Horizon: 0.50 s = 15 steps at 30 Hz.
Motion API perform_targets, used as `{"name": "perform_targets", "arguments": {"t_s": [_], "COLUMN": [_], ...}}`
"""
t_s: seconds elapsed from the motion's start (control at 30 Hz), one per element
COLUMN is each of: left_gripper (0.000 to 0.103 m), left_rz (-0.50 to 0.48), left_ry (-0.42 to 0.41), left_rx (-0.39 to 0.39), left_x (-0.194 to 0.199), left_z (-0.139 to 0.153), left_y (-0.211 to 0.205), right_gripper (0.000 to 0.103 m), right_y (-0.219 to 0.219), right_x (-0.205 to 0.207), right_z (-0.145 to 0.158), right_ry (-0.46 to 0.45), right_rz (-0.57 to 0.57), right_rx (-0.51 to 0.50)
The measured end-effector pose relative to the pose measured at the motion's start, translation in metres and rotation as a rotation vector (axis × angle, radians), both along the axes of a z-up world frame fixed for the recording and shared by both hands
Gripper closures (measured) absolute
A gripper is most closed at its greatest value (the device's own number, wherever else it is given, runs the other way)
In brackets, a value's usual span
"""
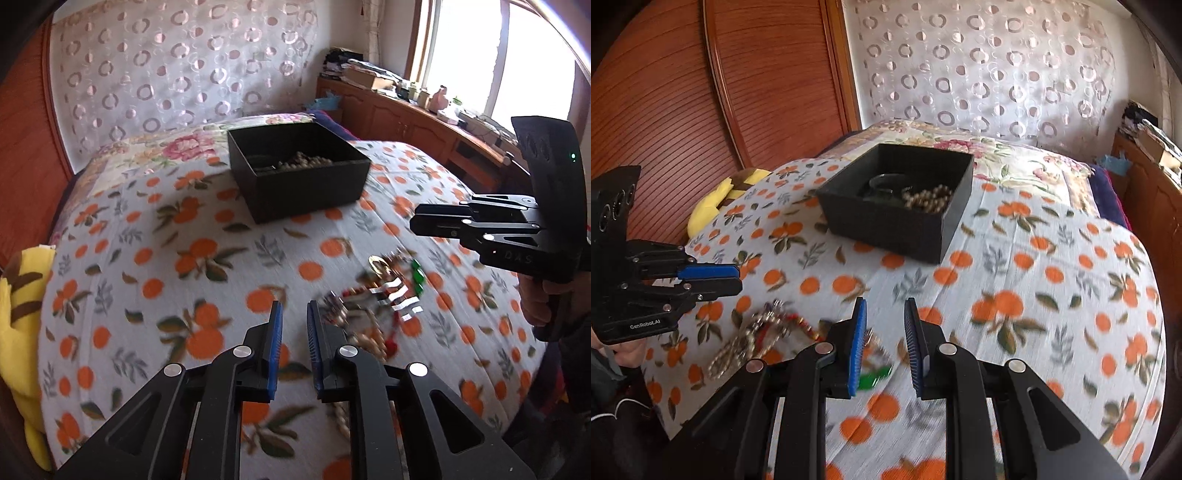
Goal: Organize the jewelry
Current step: 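Open both tools and move them back over the jewelry pile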
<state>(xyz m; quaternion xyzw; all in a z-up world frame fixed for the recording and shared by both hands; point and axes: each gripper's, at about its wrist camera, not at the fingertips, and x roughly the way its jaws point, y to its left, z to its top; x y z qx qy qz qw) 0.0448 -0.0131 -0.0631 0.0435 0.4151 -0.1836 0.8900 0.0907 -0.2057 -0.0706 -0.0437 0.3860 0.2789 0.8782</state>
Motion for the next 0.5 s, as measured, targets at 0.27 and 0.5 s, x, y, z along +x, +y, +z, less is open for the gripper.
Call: {"name": "perform_targets", "arguments": {"t_s": [0.27,0.5], "left_gripper": [0.090,0.090], "left_rz": [-0.019,-0.006], "left_ry": [0.055,0.085], "left_rx": [0.012,-0.019], "left_x": [-0.016,-0.015], "left_z": [-0.017,-0.023], "left_y": [-0.006,-0.008], "right_gripper": [0.080,0.080], "right_y": [-0.004,-0.006], "right_x": [-0.025,-0.038], "right_z": [0.001,0.005], "right_ry": [-0.011,-0.030], "right_rz": [-0.005,0.001], "right_rx": [0.005,0.007]}}
